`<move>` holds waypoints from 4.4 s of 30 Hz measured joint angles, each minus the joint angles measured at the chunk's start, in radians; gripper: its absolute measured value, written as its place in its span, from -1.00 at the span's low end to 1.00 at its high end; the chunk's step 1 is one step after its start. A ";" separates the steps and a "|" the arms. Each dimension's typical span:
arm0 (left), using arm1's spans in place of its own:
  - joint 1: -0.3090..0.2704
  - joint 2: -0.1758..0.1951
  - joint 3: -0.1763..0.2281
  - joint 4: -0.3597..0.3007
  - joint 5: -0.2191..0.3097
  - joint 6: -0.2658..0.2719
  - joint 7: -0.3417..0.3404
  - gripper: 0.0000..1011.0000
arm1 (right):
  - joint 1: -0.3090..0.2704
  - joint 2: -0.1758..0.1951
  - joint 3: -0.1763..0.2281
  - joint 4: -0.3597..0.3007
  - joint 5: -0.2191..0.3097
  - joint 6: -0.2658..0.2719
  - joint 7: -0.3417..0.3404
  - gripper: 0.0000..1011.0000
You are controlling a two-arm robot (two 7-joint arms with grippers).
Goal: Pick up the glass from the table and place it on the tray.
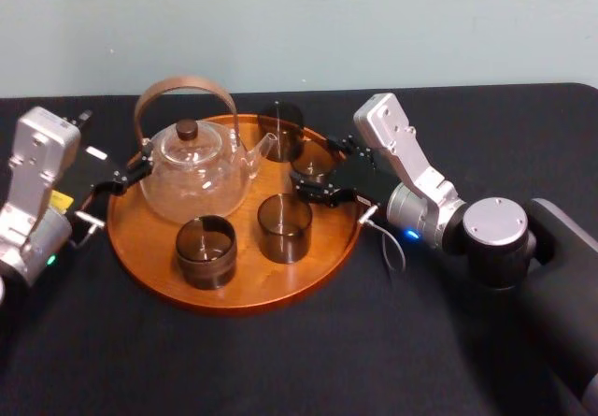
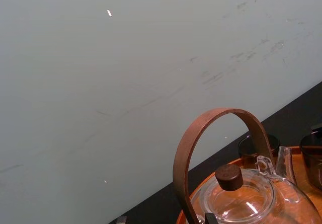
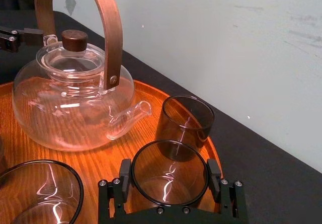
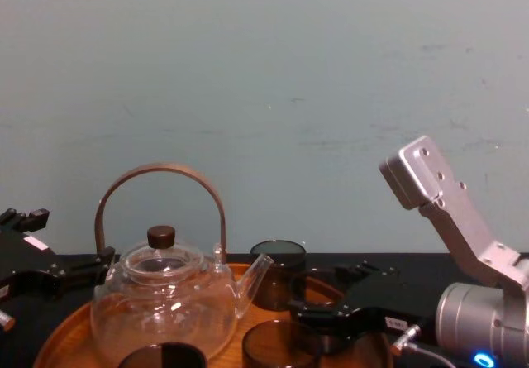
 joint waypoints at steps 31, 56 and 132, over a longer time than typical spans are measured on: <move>0.000 0.000 0.000 0.000 0.000 0.000 0.000 1.00 | -0.014 0.015 0.012 -0.025 0.021 0.009 0.020 0.98; 0.000 0.000 0.000 0.000 0.000 0.000 0.000 1.00 | -0.125 0.102 0.031 -0.177 0.044 0.062 0.025 0.98; 0.000 0.000 0.000 0.000 0.000 0.000 0.000 1.00 | -0.320 0.216 0.277 -0.384 0.032 0.070 -0.173 0.98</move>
